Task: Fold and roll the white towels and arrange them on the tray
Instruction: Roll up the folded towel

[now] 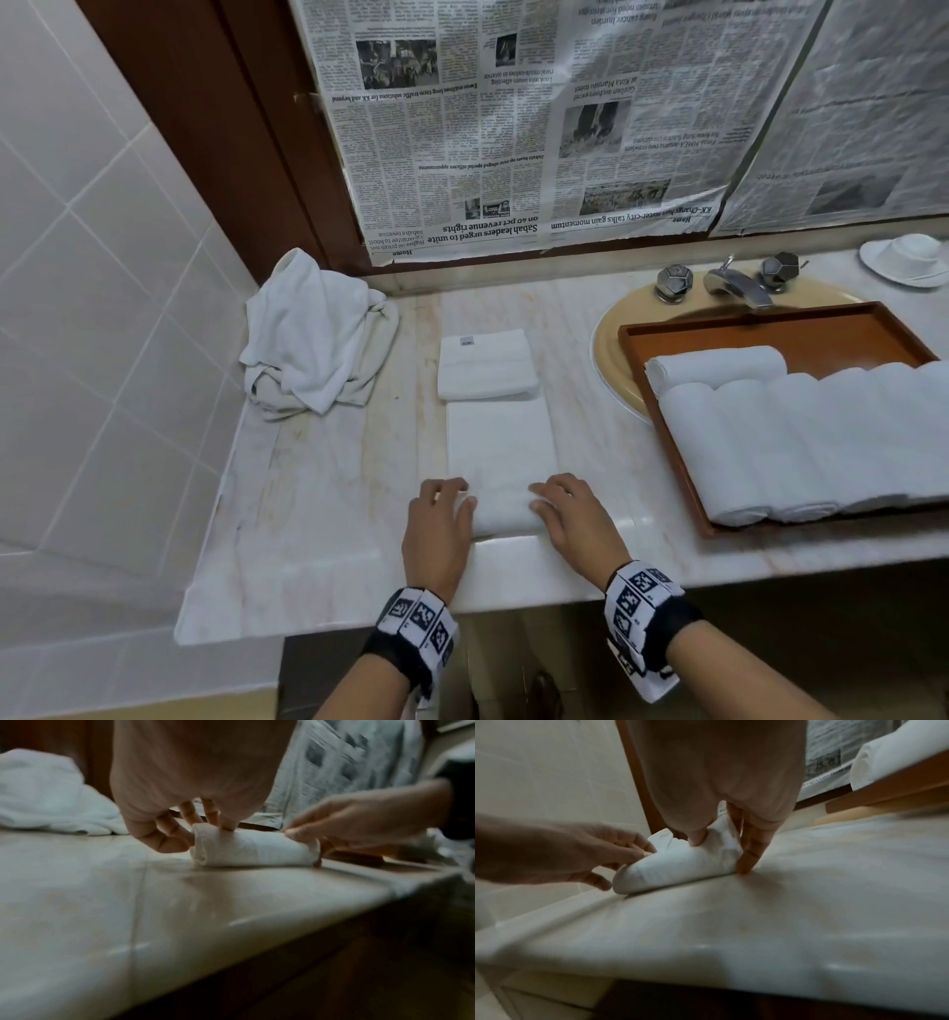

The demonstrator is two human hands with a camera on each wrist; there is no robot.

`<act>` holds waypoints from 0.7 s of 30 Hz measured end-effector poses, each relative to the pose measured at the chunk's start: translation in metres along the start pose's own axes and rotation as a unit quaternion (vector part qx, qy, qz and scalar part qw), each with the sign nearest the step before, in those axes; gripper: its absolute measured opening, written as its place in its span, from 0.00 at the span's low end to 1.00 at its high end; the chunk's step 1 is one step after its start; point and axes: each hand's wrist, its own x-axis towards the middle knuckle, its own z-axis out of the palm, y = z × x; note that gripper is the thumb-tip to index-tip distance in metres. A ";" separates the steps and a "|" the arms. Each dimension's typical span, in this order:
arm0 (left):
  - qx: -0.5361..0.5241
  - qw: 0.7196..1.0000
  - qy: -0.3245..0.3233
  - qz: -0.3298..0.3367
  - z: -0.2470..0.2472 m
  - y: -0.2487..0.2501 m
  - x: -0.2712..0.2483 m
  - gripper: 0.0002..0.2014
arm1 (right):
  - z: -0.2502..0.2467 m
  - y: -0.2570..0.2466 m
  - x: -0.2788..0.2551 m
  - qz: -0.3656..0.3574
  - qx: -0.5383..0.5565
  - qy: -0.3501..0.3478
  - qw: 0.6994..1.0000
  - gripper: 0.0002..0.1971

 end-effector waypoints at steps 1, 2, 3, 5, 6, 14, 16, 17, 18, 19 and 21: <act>0.020 1.000 -0.008 0.020 0.002 -0.001 -0.004 0.15 | 0.001 -0.001 0.003 0.011 0.007 0.011 1.000 0.16; 0.032 0.999 -0.016 0.033 0.003 -0.003 -0.007 0.17 | 0.002 -0.002 0.007 0.020 0.015 0.018 1.000 0.14; 0.041 0.998 -0.027 0.047 0.003 -0.006 -0.010 0.20 | 0.000 -0.005 0.011 0.030 0.021 0.013 0.999 0.13; 0.068 0.993 -0.049 0.081 0.005 -0.012 -0.013 0.25 | -0.003 -0.009 0.017 0.044 0.023 -0.010 0.999 0.12; 0.081 0.990 -0.057 0.096 0.005 -0.015 -0.012 0.26 | -0.004 -0.011 0.018 0.044 0.022 -0.016 0.999 0.13; -0.055 0.990 -0.123 0.036 -0.011 -0.022 0.017 0.20 | -0.019 -0.016 0.000 -0.020 -0.099 -0.090 0.991 0.19; -0.066 0.988 -0.142 0.017 -0.015 -0.021 0.022 0.18 | -0.019 -0.013 -0.005 -0.048 -0.137 -0.118 0.982 0.27; -0.066 0.986 -0.151 0.012 -0.016 -0.020 0.024 0.17 | -0.019 -0.011 -0.006 -0.046 -0.142 -0.125 0.981 0.28; -0.066 0.985 -0.157 0.009 -0.016 -0.019 0.025 0.17 | -0.020 -0.011 -0.006 -0.038 -0.133 -0.123 0.983 0.27; -0.072 0.984 -0.163 0.005 -0.017 -0.018 0.025 0.18 | -0.021 -0.011 -0.005 -0.022 -0.115 -0.119 0.986 0.24; -0.080 0.983 -0.163 0.007 -0.016 -0.017 0.020 0.23 | -0.023 -0.013 -0.001 0.006 -0.077 -0.116 0.990 0.20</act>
